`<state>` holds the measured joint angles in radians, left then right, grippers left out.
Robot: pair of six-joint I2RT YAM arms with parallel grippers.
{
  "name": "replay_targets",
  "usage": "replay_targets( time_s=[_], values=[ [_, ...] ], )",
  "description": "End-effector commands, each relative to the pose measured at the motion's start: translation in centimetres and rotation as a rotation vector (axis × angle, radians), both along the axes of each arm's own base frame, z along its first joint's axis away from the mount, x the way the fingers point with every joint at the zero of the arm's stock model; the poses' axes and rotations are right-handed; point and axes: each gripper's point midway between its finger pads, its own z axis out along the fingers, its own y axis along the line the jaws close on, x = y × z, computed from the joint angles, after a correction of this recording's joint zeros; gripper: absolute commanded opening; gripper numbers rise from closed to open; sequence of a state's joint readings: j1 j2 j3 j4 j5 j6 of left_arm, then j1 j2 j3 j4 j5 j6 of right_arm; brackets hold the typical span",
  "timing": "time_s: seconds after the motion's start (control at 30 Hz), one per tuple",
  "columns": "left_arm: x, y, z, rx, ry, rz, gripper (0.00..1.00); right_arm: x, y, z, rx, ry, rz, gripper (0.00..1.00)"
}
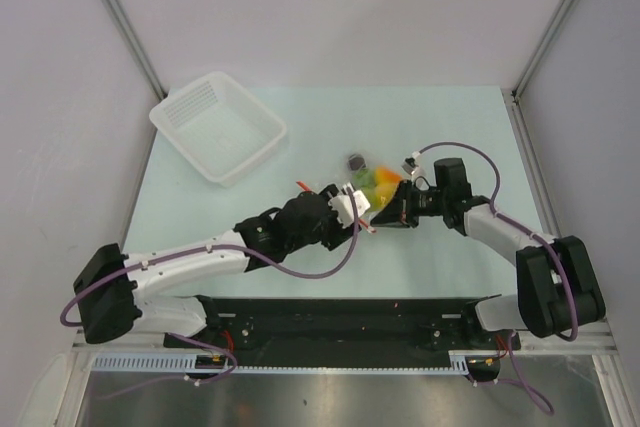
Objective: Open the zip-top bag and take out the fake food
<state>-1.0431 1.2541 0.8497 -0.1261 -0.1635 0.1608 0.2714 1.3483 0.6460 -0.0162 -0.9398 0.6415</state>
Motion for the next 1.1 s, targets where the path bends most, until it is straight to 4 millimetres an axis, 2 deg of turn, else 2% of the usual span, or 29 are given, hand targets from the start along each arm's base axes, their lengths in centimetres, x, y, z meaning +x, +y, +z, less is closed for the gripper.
replay_targets(
  time_s=[0.0,0.1,0.13,0.33,0.43,0.47,0.53,0.57,0.63,0.67,0.7,0.73,0.77,0.8,0.83,0.87,0.97,1.07],
  values=[
    [1.1,-3.2,3.1,-0.038,-0.258,-0.119,0.67,0.7,0.3,2.1,0.046,-0.04,0.061,0.0],
    [1.3,-4.6,3.2,-0.003,-0.294,-0.161,0.64,0.8,0.4,2.4,0.058,-0.031,0.067,0.0],
    [1.4,-5.0,2.2,0.028,-0.285,-0.177,0.63,0.9,0.5,2.6,0.061,-0.033,0.068,0.0],
    [1.6,-6.1,1.1,0.082,-0.284,-0.225,0.59,0.9,0.6,3.3,0.076,-0.032,0.073,0.0],
    [2.2,-6.3,0.9,0.1,-0.296,-0.209,0.45,0.7,0.6,3.6,0.081,-0.037,0.078,0.0],
    [2.4,-6.4,1.0,0.099,-0.303,-0.204,0.36,0.6,0.5,3.5,0.075,-0.038,0.079,0.0],
    [2.6,-6.5,1.4,0.091,-0.313,-0.19,0.28,0.4,0.4,3.7,0.075,-0.042,0.085,0.0],
    [2.8,-6.4,1.8,0.082,-0.313,-0.181,0.2,0.5,0.3,3.6,0.067,-0.044,0.084,0.0],
    [2.8,-6.3,1.8,0.081,-0.295,-0.182,0.13,0.6,0.1,3.6,0.052,-0.055,0.075,0.02],
    [2.9,-6.5,2.4,0.06,-0.282,-0.179,0.05,0.7,-0.2,3.5,0.036,-0.058,0.068,0.12],
    [3.2,-6.2,2.2,0.068,-0.257,-0.172,0.0,1.4,-0.5,3.7,0.009,-0.084,0.046,0.18],
    [3.2,-6.2,2.3,0.06,-0.238,-0.169,0.0,1.7,-0.7,4.0,-0.011,-0.112,0.033,0.25],
    [3.1,-6.6,2.9,0.03,-0.207,-0.167,0.0,1.6,-1.1,3.7,-0.046,-0.098,0.019,0.4],
    [3.1,-6.1,2.8,0.028,-0.173,-0.159,0.0,3.1,-1.8,4.0,-0.124,-0.179,-0.017,0.47],
    [3.0,-6.0,2.9,0.01,-0.146,-0.159,0.0,2.9,-2.4,3.5,-0.177,-0.163,-0.034,0.52],
    [2.8,-6.0,3.2,-0.027,-0.108,-0.15,0.0,3.9,-3.3,3.9,-0.241,-0.217,-0.084,0.6],
    [2.4,-5.9,3.9,-0.108,-0.006,-0.154,0.0,5.0,-4.8,5.1,-0.315,-0.326,-0.151,0.69],
    [2.1,-5.6,3.6,-0.114,0.086,-0.149,0.0,5.8,-6.1,6.6,-0.368,-0.439,-0.226,0.71]
  ],
)
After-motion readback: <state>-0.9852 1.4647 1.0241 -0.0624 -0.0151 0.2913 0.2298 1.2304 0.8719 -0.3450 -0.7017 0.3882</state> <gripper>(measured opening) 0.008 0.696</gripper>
